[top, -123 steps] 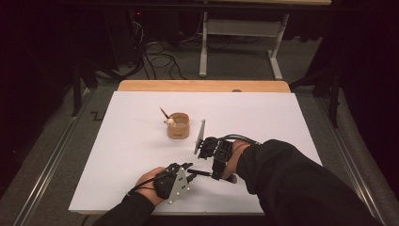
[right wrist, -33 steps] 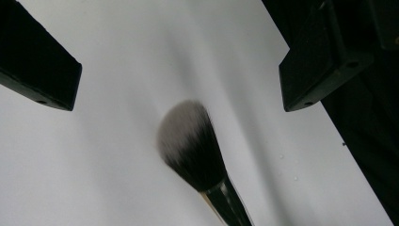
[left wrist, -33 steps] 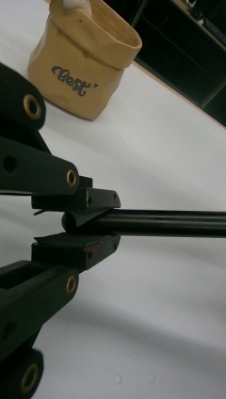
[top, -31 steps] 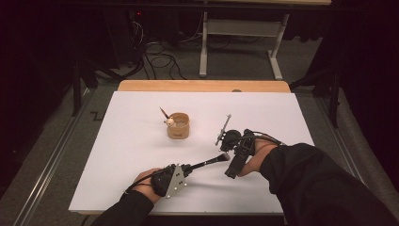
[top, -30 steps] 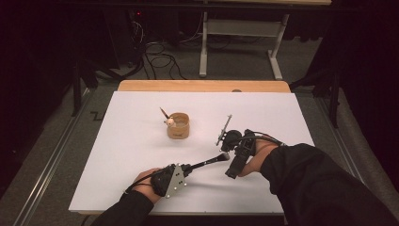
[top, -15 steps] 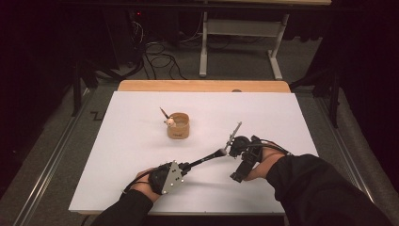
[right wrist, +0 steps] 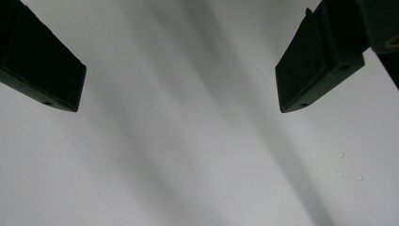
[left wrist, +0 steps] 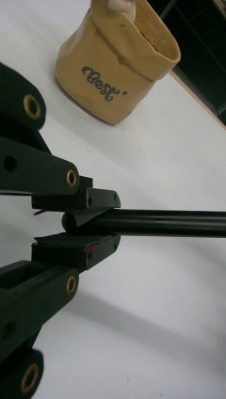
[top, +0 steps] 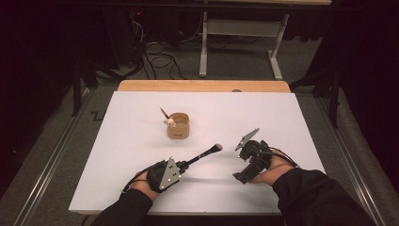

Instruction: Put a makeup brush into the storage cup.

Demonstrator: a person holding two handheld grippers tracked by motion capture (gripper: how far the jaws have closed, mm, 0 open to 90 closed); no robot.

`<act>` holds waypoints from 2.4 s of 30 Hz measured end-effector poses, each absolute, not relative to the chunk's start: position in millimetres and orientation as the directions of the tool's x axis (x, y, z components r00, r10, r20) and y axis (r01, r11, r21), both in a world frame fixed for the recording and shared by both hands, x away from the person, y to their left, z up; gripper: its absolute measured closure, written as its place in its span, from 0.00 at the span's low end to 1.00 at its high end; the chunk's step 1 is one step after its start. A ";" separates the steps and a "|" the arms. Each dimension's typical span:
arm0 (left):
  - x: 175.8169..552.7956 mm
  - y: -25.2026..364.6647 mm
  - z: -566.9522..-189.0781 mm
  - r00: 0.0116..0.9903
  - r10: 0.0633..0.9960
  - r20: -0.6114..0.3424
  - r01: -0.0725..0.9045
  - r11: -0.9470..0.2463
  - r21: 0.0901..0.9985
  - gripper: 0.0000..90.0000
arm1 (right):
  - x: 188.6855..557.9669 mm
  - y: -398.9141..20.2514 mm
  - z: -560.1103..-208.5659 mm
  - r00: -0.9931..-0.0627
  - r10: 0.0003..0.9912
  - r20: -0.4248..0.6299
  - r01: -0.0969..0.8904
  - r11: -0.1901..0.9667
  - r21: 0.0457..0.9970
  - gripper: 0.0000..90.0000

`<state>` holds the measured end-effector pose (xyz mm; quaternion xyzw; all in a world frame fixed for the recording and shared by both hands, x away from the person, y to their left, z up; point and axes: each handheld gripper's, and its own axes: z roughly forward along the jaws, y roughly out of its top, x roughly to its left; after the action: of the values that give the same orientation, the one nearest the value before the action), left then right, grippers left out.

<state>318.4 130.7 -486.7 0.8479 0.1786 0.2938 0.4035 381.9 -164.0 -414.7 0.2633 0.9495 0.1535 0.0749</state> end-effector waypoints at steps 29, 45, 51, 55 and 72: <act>330.7 150.7 -485.4 0.738 0.660 0.142 0.224 -0.439 0.870 0.88 | 368.3 -197.0 -446.5 -0.757 0.653 -0.018 0.450 0.542 0.709 0.06; 332.2 155.0 -485.2 0.720 0.692 0.045 0.276 -0.345 0.897 0.88 | 355.3 -221.3 -458.7 -0.715 0.697 0.054 0.409 0.355 0.841 0.08; 330.3 155.1 -482.3 0.721 0.693 0.006 0.288 -0.307 0.907 0.88 | 354.3 -222.6 -458.2 -0.717 0.694 0.065 0.397 0.330 0.857 0.10; 327.7 154.3 -478.7 0.708 0.706 -0.038 0.310 -0.261 0.914 0.88 | 354.0 -222.9 -457.7 -0.713 0.698 0.071 0.396 0.318 0.861 0.10; 331.6 127.3 -464.0 0.702 0.709 -0.062 0.302 -0.218 0.928 0.88 | 352.9 -227.4 -454.7 -0.717 0.693 0.084 0.383 0.291 0.877 0.11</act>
<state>331.6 127.3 -464.0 0.7563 0.3342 0.1925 0.5284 352.9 -227.4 -454.7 0.3415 0.7876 0.4878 0.1584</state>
